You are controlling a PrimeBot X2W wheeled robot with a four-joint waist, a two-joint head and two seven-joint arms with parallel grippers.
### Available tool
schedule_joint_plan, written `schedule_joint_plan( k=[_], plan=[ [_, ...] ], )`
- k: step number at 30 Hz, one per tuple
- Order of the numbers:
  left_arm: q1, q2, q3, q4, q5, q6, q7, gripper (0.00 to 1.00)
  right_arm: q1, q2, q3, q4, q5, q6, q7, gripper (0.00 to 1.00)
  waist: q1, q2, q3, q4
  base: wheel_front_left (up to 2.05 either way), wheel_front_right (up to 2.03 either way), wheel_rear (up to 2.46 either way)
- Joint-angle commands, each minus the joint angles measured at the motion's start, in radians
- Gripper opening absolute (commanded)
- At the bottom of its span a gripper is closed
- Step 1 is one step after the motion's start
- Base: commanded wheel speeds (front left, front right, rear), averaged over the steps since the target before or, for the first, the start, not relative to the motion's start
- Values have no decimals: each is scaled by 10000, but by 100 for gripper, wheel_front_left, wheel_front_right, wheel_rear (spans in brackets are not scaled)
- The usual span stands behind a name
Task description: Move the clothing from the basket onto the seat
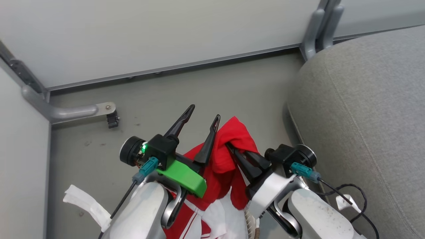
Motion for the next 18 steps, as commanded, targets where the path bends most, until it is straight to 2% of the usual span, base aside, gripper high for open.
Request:
schedule_joint_plan(
  k=[1,10,18],
  plan=[
    [155,71,66,39,39,-31,-8,100,218,-74,-119,-116,-75,-10,-25,0,0,0,29,-872,0,0,0],
    [221,272,153,204,11,-31,-6,100,837,-115,-650,-666,-162,-10,-24,0,0,0,136,-2974,0,0,0],
    [222,348,99,383,-79,-31,-6,100,1200,-31,-880,-872,-196,-10,-23,0,0,0,180,-4312,0,0,0]
  ],
)
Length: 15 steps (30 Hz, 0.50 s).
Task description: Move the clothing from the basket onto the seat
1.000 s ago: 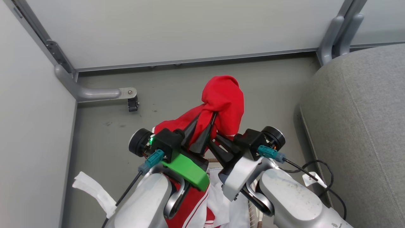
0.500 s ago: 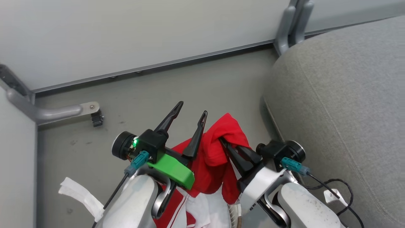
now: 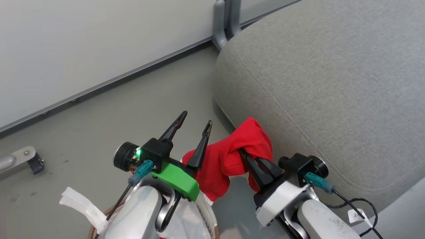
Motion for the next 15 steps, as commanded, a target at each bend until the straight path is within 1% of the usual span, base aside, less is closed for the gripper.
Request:
schedule_joint_plan(
  k=[1,3,7,11,15],
  plan=[
    [131,121,18,54,-104,-31,-8,100,171,2,-2,-21,-58,-10,-23,0,0,0,61,-1143,0,0,0],
    [177,146,-12,88,-129,-31,-8,100,216,-14,-51,6,-91,-10,-23,0,0,0,67,-1386,0,0,0],
    [-76,178,-263,161,-167,-31,-8,100,234,-111,-472,-136,-179,-10,-24,0,0,0,277,-1509,0,0,0],
    [-340,244,-423,259,-194,-31,-6,100,-266,-399,-684,-273,-419,-10,-24,0,0,0,653,-1556,0,0,0],
    [-524,463,-550,378,-178,-31,-6,100,-1115,-821,-849,-205,-558,-10,-24,0,0,0,1134,-1582,0,0,0]
  ],
)
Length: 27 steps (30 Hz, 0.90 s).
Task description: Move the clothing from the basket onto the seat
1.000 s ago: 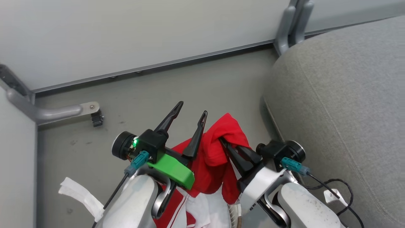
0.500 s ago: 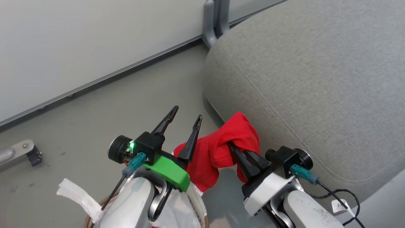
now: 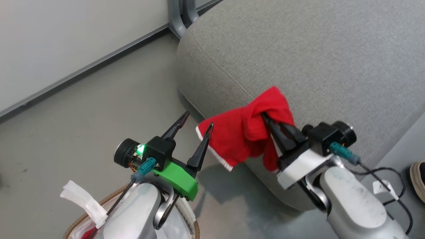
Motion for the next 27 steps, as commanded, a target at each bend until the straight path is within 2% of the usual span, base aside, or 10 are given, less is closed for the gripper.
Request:
schedule_joint_plan(
  k=[1,6,18,23,27],
  plan=[
    [-220,209,24,36,-5,-32,-7,100,-454,-136,-123,4,-60,-10,-23,0,0,-1,565,-79,0,0,0],
    [-462,477,48,-91,173,-32,-6,100,-1871,-824,-596,214,-243,-12,-24,0,0,-1,1291,74,0,0,0],
    [-1477,967,-139,-243,485,-30,-7,100,-4692,-2772,-2452,1544,-602,-12,-23,0,0,-1,3034,1158,0,0,0],
    [-1776,1032,-125,-271,616,-30,-6,100,-5214,-3030,-3268,2388,-715,-12,-23,0,0,-1,3565,1512,0,0,0],
    [-1908,1031,-114,-261,656,-32,-7,100,-5245,-2779,-4306,2999,-546,-12,-24,0,0,-1,3797,1730,0,0,0]
  ],
)
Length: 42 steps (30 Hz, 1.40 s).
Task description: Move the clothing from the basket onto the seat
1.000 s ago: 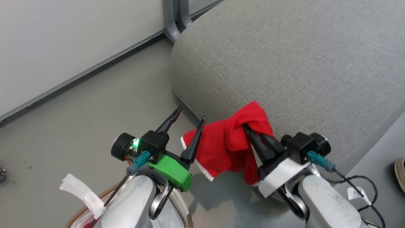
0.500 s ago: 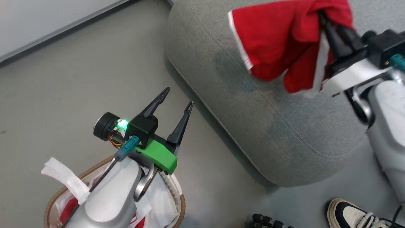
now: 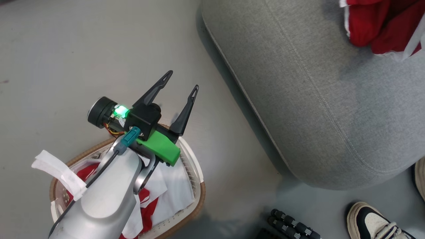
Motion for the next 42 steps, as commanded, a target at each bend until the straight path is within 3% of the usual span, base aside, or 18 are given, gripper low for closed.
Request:
schedule_joint_plan(
  k=[1,4,5,6,7,8,22,34,42],
  plan=[
    [-205,74,84,-27,94,-30,-8,100,47,142,-347,60,13,-12,-23,0,-1,-1,454,458,0,0,0],
    [-158,117,162,1,107,-30,-8,100,471,467,-711,275,-191,-12,-23,0,-1,-1,475,487,0,0,0],
    [-100,122,194,-3,112,-30,-8,100,603,565,-756,311,-294,-14,-23,10,-1,-1,460,473,0,0,0],
    [-24,118,216,-4,117,-28,-8,100,687,669,-837,316,-319,-14,-24,25,-1,-1,420,457,0,0,0],
    [73,113,241,-2,118,-30,-8,100,831,800,-909,289,-370,-14,-24,66,-1,-1,361,435,0,0,0],
    [137,105,279,3,112,-30,-9,100,980,895,-919,250,-386,-14,-24,100,-1,-1,310,415,0,0,0],
    [960,-341,1429,218,188,-28,-8,100,2953,1821,-486,-566,88,-12,-23,100,-1,-1,-971,340,0,0,0],
    [2035,-978,3455,121,813,108,-8,100,4087,2557,461,-1883,173,-12,-23,100,-1,-1,-1973,1597,0,0,0],
    [2788,-1386,4709,-62,1126,154,-9,100,4512,2841,882,-2128,122,-14,-23,100,-1,-1,-2520,2705,0,0,0]
  ],
)
